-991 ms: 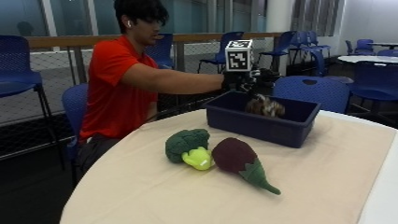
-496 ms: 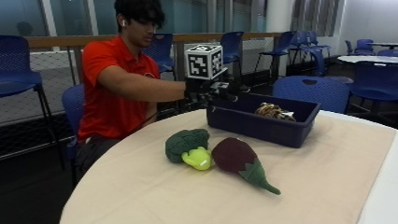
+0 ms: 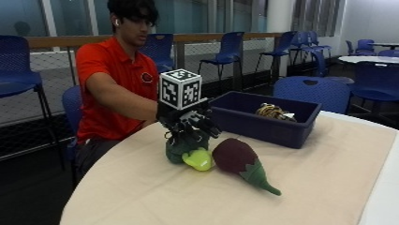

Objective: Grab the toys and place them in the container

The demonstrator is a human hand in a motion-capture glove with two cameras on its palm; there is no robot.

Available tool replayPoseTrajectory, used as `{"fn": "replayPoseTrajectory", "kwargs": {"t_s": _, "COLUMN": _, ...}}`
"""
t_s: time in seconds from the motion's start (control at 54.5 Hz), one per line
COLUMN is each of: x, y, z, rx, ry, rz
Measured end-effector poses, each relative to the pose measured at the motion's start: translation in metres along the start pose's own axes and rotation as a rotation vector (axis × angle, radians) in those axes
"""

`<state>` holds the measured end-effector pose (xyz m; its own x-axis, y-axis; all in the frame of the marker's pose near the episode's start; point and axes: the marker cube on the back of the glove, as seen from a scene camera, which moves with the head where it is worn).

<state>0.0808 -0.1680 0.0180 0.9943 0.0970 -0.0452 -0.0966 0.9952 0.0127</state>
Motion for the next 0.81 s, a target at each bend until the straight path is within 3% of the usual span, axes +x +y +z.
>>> {"fn": "replayPoseTrajectory", "kwargs": {"t_s": 0.477, "x": 0.025, "y": -0.011, "z": 0.042, "rx": -0.150, "ry": 0.074, "rz": 0.041}}
{"fn": "replayPoseTrajectory", "kwargs": {"t_s": 0.808, "x": 0.013, "y": -0.009, "z": 0.043, "rx": -0.005, "ry": 0.187, "rz": 0.056}}
